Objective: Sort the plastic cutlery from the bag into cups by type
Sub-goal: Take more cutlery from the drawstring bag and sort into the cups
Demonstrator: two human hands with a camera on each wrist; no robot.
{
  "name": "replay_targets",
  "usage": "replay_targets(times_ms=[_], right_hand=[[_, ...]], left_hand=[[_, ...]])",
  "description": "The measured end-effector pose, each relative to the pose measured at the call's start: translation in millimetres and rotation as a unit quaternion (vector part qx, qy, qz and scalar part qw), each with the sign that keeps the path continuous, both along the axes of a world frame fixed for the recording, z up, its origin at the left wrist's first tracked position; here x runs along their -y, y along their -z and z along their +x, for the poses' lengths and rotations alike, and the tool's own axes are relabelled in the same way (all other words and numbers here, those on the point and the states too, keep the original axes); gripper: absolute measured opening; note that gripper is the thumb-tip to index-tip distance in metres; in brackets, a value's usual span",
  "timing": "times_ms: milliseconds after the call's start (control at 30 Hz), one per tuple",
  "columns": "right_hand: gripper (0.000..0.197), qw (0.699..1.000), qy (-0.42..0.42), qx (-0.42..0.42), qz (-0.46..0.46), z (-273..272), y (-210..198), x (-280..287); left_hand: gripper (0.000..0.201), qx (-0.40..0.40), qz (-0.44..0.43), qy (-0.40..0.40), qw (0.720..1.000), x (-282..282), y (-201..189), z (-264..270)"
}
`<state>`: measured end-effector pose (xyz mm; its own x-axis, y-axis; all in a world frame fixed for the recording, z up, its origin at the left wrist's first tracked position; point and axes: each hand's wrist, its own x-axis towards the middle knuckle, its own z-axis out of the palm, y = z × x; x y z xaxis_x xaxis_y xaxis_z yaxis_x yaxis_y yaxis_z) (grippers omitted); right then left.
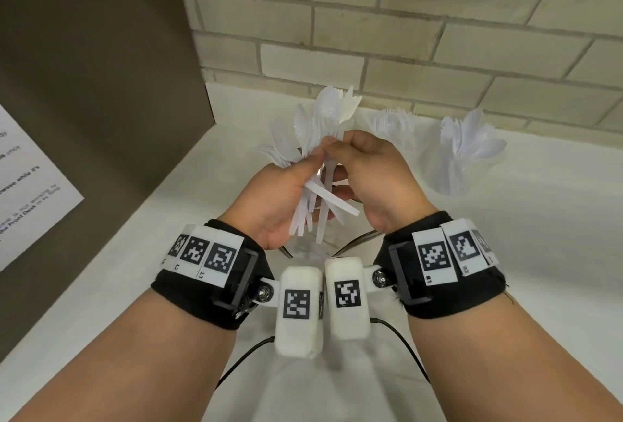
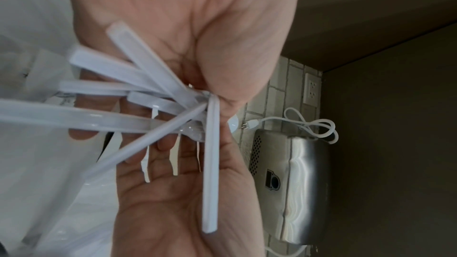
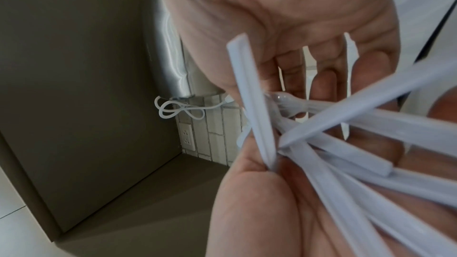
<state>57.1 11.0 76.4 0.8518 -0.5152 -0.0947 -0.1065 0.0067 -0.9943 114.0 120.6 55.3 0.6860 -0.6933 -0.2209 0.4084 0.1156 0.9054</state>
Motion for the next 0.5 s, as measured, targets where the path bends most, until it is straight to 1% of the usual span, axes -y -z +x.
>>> replay_targets(times_ms=[67, 133, 167, 233, 300, 367, 500], right_hand=[[0.030, 1.000, 0.006, 0.013, -0.013, -0.8, -0.9, -0.1], [0.022, 0.999, 0.009, 0.020, -0.037, -1.1, -0.9, -1.6], [0.018, 0.999, 0.010, 0.022, -0.043, -1.0, -0.5, -2.4], [0.018, 0.999, 0.009, 0.025, -0.048, 0.1, 0.5, -3.5], [0.020, 0.999, 0.020, 0.022, -0.044, 1.5, 0.9, -2.6], [0.018, 0.999, 0.034, 0.018, -0.038, 2.8, 0.8, -1.2], [0.018, 0.997, 0.022, 0.000, -0.079, 5.8, 3.0, -3.1]], left_hand=[[0.031, 0.005, 0.001, -0.005, 1.000, -0.4, 0.7, 0.4], [0.024, 0.022, 0.005, -0.023, 0.999, -0.3, 1.7, 0.6], [0.024, 0.027, 0.005, -0.028, 0.999, -0.2, 1.8, 0.4], [0.026, 0.023, 0.002, -0.031, 0.999, -0.5, 0.6, -1.4], [0.024, 0.004, -0.013, -0.028, 1.000, -1.0, -0.5, -1.6], [0.025, -0.021, -0.031, -0.030, 0.999, -1.3, -0.8, -0.6], [0.026, -0.018, -0.039, -0.029, 0.999, -2.3, 0.9, 2.2]])
